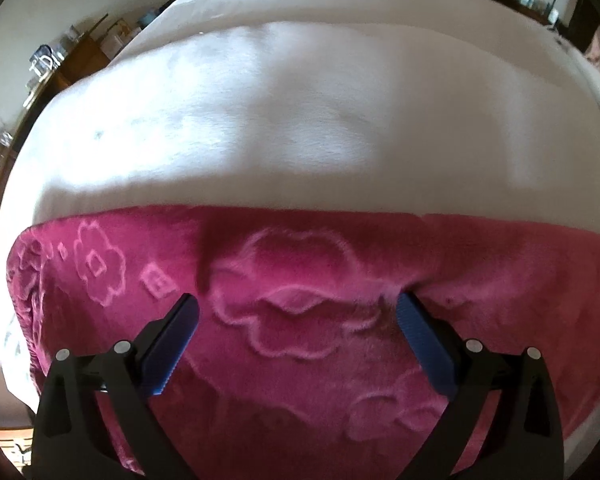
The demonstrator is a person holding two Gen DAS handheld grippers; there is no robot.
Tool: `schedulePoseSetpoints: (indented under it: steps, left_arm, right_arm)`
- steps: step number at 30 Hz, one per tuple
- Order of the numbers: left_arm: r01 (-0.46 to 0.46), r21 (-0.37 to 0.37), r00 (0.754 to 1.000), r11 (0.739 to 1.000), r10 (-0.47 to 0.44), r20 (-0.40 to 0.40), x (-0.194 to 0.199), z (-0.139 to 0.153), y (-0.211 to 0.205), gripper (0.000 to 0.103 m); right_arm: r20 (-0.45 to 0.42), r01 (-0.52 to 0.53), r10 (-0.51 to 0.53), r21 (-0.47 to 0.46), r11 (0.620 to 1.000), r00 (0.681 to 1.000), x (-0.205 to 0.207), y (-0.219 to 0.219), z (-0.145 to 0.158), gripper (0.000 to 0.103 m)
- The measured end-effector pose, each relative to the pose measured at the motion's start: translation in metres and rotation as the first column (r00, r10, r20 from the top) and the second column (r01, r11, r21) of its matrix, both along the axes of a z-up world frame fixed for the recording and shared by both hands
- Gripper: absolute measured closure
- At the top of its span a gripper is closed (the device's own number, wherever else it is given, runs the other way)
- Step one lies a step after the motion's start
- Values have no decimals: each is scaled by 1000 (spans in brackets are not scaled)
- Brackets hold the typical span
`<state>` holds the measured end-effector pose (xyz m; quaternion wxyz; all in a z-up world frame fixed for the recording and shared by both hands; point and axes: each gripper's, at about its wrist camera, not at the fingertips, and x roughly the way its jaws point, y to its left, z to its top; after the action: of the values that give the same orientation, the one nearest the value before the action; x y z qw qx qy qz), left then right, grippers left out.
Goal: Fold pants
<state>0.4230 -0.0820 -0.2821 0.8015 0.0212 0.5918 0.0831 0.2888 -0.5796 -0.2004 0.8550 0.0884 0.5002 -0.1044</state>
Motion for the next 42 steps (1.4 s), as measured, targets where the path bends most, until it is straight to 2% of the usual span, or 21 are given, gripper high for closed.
schedulePoseSetpoints:
  steps: [3,7,11,17,20,24,28,31,34,36,39,40,42]
  left_arm:
    - [0,-28,999,1000,1,33,-14,13,18,5]
    - [-26,-39,998,999,28,54,-33,22,61,5]
    - [-71,19,995,997,70,65,-48,25,123,5]
    - [-217,46,974,975,213,79,-58,25,243,5]
    - [-269,58,962,962,265,67,-59,14,297,5]
    - [-272,89,962,958,270,37,-57,-11,347,5]
    - [-249,106,968,963,248,20,-41,-33,379,5]
    - [-226,90,974,970,225,16,-25,-47,401,5]
    - [-199,102,980,975,198,15,-14,-48,401,5]
    - [-192,103,981,976,190,21,-12,-44,399,5]
    - [-172,94,985,981,170,35,-30,-31,387,5]
    - [-165,91,986,982,162,41,-48,-24,376,5]
    - [-145,92,988,985,140,58,-56,-16,369,5]
  right_arm:
    - [16,-19,20,-27,999,1000,-20,13,18,53]
    - [11,-73,73,-12,997,997,-51,67,28,48]
    - [-13,-128,129,28,991,992,-72,132,18,46]
    - [-62,-210,216,92,973,974,-84,249,-2,46]
    - [-73,-247,257,121,961,964,-81,302,-12,46]
    - [-94,-284,297,133,950,950,-75,359,-26,46]
    - [-155,-297,310,103,949,938,-56,388,-54,46]
    - [-192,-294,302,69,953,934,-44,403,-68,46]
    - [-199,-262,267,49,964,943,-38,410,-64,46]
    - [-155,-254,262,72,965,952,-43,421,-47,46]
    - [-146,-301,310,82,950,940,-44,442,-37,46]
    - [-152,-321,331,83,943,931,-41,449,-39,46]
    - [-163,-343,351,80,936,922,-32,459,-45,46]
